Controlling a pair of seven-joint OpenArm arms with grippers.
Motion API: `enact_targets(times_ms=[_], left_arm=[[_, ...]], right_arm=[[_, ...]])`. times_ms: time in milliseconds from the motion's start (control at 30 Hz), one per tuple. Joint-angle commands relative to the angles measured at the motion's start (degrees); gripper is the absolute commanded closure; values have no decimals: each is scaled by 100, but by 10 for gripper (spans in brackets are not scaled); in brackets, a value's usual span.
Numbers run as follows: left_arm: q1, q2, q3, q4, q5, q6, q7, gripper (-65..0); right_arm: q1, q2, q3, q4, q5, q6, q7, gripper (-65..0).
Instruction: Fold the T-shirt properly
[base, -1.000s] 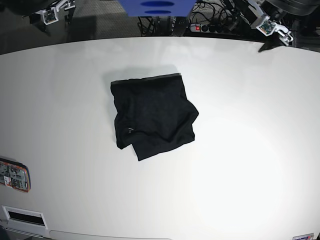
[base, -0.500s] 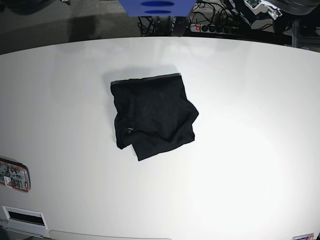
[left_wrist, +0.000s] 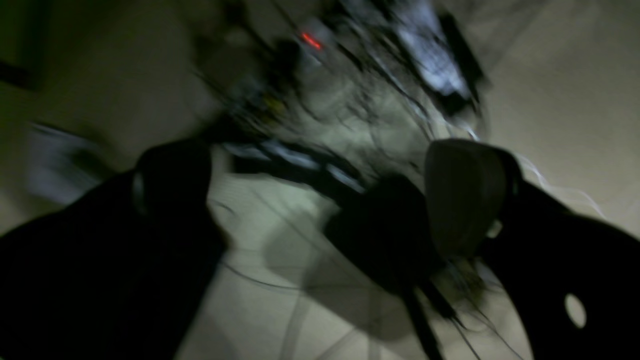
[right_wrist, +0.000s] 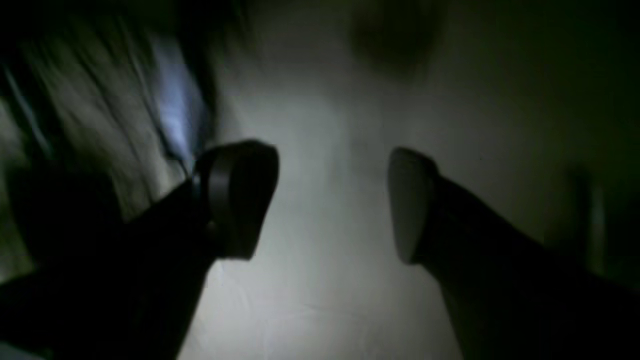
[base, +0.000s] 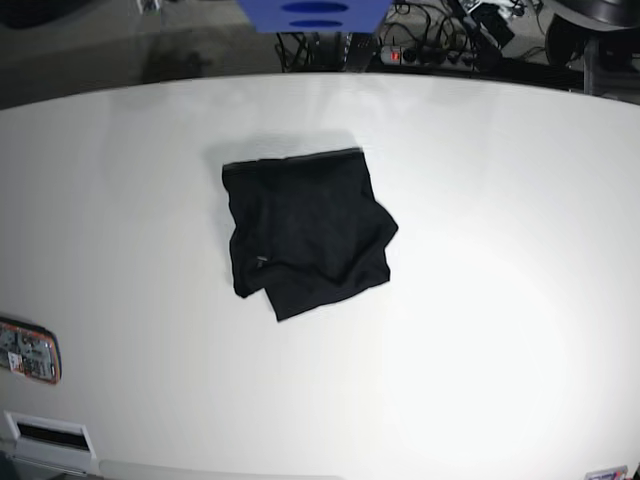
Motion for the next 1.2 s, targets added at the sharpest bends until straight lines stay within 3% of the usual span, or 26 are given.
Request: enact_targets(times_ms=[0,267,333,400,533,600,867,1167], left_arm=[[-209,-89,60,-304,-55,96,-202,-650],[-1712,175,535,-3496,-47,149,-1187,-650],[-1941,316,535,-4023,-20,149,-1134,-650],[-2363,439,535,-4401,-11,149,-721,-650],[-2803,702,535,-4568,-11,149,571,-650],[-2970,843,535,-4498,-11,149,800,-650],[-3189,1054,543,-4463,-3,140,844,-650],[-3400,940,649,-4472,-3,140,844,-650]], right_arm=[[323,-58,-113,-60,78,79,294,-377],[1422,-58,-534,-1555,78,79,294,-377],[1791,-58,-534,-1994,86,79,294,-377],[2186,-67,-517,-2566,113,79,294,-377],[2714,-278,-508,-3515,122,79,294,-377],[2898,-392,-508,-3638,130,79,294,-377],[3268,-981,-508,-3656,130,79,294,-377],[3268,-1069,-508,-3656,130,79,294,-377]])
